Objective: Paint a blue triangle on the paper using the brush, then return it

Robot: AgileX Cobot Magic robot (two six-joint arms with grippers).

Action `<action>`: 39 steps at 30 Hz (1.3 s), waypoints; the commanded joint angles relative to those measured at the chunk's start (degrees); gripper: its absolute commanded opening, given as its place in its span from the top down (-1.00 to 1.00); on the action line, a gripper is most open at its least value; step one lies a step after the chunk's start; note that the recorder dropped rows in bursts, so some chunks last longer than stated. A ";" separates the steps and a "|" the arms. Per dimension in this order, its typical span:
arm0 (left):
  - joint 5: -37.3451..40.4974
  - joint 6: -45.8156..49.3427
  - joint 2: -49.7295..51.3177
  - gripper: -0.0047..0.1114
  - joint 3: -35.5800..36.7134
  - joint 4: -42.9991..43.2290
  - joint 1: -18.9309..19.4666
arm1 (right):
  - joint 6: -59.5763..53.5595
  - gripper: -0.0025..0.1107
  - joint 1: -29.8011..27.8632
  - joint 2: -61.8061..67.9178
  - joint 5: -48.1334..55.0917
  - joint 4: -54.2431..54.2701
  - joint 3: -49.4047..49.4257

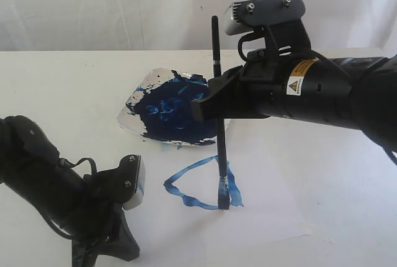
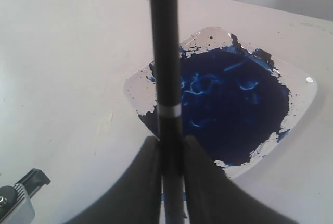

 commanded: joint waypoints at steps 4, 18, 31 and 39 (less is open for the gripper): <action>1.48 -0.16 -0.08 0.92 0.05 -0.29 -0.37 | -2.95 0.96 0.25 -0.29 -0.03 0.00 0.03; 1.48 -0.16 -0.08 0.92 0.05 -0.29 -0.37 | -4.77 0.96 -0.09 -0.29 0.55 0.00 0.03; 1.62 -0.16 -0.08 0.92 0.05 -0.29 -0.37 | -5.85 0.96 -0.09 -0.29 0.76 -1.79 0.03; 1.62 -0.16 -0.08 0.92 0.05 -0.29 -0.37 | -5.85 0.96 -0.09 -0.29 0.24 -3.14 0.03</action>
